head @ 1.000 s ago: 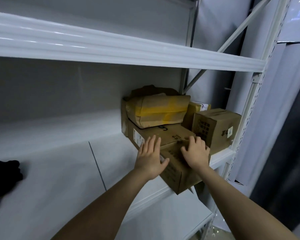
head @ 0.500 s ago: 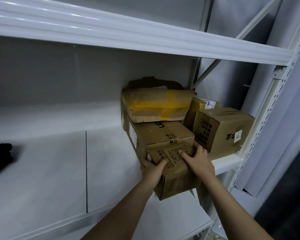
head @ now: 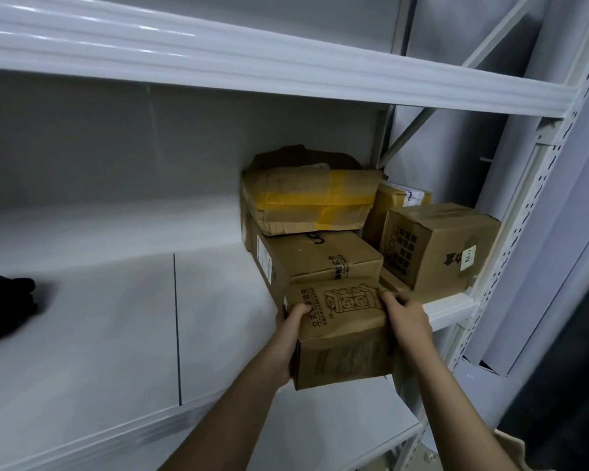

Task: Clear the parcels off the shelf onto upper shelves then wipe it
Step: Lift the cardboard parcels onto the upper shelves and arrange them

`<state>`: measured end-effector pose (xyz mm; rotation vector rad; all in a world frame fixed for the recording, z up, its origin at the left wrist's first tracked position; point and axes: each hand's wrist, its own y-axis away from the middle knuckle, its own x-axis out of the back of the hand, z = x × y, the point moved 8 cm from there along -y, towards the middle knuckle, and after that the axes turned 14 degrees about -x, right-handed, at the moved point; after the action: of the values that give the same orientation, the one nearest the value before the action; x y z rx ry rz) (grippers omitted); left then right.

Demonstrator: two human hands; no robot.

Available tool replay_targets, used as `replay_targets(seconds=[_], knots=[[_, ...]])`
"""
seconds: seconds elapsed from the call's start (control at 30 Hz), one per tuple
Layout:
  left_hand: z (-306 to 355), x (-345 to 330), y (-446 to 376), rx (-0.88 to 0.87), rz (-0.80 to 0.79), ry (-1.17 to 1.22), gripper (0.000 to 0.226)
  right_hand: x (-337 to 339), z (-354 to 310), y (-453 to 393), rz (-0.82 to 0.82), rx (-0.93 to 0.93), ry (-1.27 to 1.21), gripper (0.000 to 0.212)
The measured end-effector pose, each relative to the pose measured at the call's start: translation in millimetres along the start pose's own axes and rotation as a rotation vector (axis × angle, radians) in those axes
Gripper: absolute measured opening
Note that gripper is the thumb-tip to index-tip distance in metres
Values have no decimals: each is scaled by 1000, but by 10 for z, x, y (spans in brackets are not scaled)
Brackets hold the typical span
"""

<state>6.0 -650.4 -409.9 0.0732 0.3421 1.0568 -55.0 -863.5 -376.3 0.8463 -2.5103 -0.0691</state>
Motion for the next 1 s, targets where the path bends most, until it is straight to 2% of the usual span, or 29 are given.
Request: replay_targets(seconds=[0.07,0.13,0.2,0.27,0.33,0.5,0.6,0.77,0.9,1.0], knots=[[38,108,109,18,-16,13,40,-53,-15,147,-37,2,-132,30],[55,262,178,35,-4,11,42,-161,-38,316,-96,8,-249,33],[85,448,231,59,10,29,44,-307,-124,505,-160,31,-312,36],[130,650,270,63,37,53,48,-467,-274,694,-249,68,-356,30],[205,919,322,46,96,83,60,-689,-413,867,-355,102,-339,29],[510,1488,437,-66,192,115,81,-1206,-644,1146,-567,144,-239,42],[806,1731,537,-189,212,67,81,-1401,-836,1236,-548,128,-206,42],[1204,1893,749,-375,233,-142,62,-1629,-1109,1272,-478,57,-132,59],[1356,2058,838,-380,226,-191,50,-1736,-1320,1371,-487,63,4,70],[1410,2151,854,-320,211,-235,49,-1814,-1431,1447,-515,72,91,89]])
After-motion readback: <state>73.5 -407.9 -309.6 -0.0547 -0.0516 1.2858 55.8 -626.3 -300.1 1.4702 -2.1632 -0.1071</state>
